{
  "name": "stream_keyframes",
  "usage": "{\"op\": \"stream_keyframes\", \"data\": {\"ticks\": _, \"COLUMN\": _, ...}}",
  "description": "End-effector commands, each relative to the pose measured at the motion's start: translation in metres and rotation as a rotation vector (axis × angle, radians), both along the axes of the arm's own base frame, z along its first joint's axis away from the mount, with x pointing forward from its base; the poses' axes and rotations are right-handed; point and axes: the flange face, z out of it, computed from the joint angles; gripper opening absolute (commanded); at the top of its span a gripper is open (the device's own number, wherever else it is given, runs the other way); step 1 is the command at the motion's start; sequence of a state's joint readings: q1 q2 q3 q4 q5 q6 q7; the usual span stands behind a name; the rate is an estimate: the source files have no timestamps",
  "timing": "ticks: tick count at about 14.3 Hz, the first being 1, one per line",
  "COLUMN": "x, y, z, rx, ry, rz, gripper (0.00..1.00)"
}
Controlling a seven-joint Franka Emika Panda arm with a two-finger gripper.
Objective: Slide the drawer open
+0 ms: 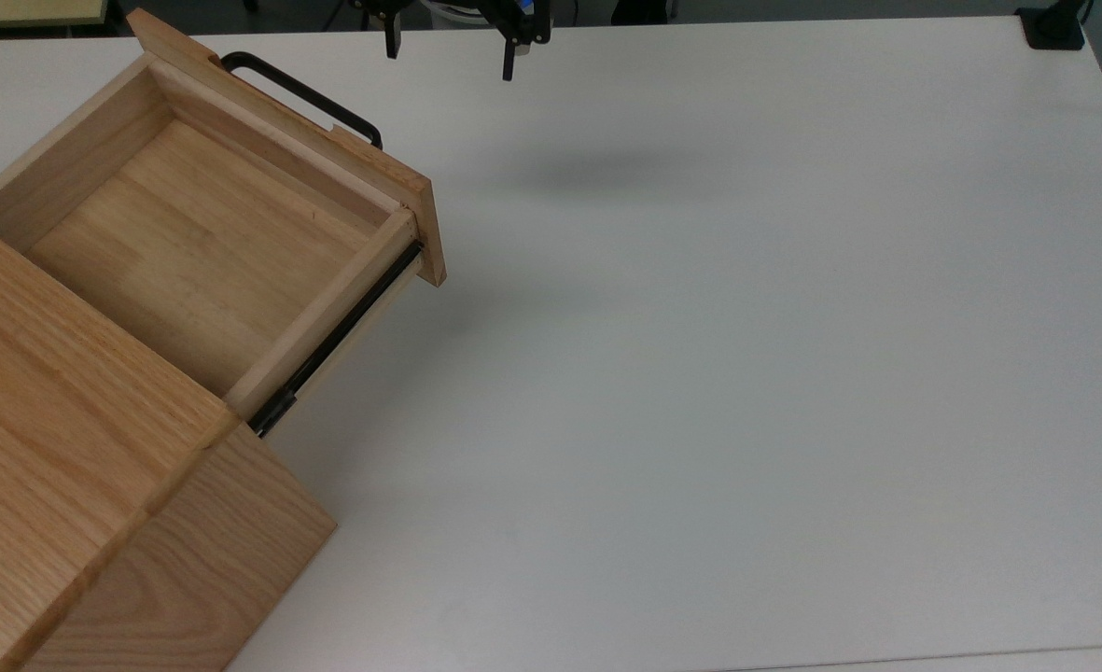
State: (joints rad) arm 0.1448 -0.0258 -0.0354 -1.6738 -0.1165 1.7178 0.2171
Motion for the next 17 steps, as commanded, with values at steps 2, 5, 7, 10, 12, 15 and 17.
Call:
{"op": "stream_keyframes", "data": {"ticks": 2, "x": -0.002, "y": -0.002, "z": 0.013, "rx": 0.07, "ry": 0.072, "rz": 0.066, "gripper": 1.0}}
{"op": "stream_keyframes", "data": {"ticks": 5, "x": -0.001, "y": -0.004, "z": 0.011, "rx": 0.076, "ry": 0.071, "rz": 0.086, "gripper": 1.0}}
{"op": "stream_keyframes", "data": {"ticks": 7, "x": 0.0, "y": -0.007, "z": 0.011, "rx": 0.08, "ry": 0.073, "rz": 0.113, "gripper": 1.0}}
{"op": "stream_keyframes", "data": {"ticks": 10, "x": -0.001, "y": -0.013, "z": 0.013, "rx": 0.107, "ry": 0.072, "rz": 0.161, "gripper": 1.0}}
{"op": "stream_keyframes", "data": {"ticks": 12, "x": -0.001, "y": -0.013, "z": 0.014, "rx": 0.105, "ry": 0.069, "rz": 0.146, "gripper": 1.0}}
{"op": "stream_keyframes", "data": {"ticks": 15, "x": -0.001, "y": -0.012, "z": 0.014, "rx": 0.101, "ry": 0.068, "rz": 0.129, "gripper": 1.0}}
{"op": "stream_keyframes", "data": {"ticks": 17, "x": -0.001, "y": -0.012, "z": 0.014, "rx": 0.098, "ry": 0.068, "rz": 0.131, "gripper": 1.0}}
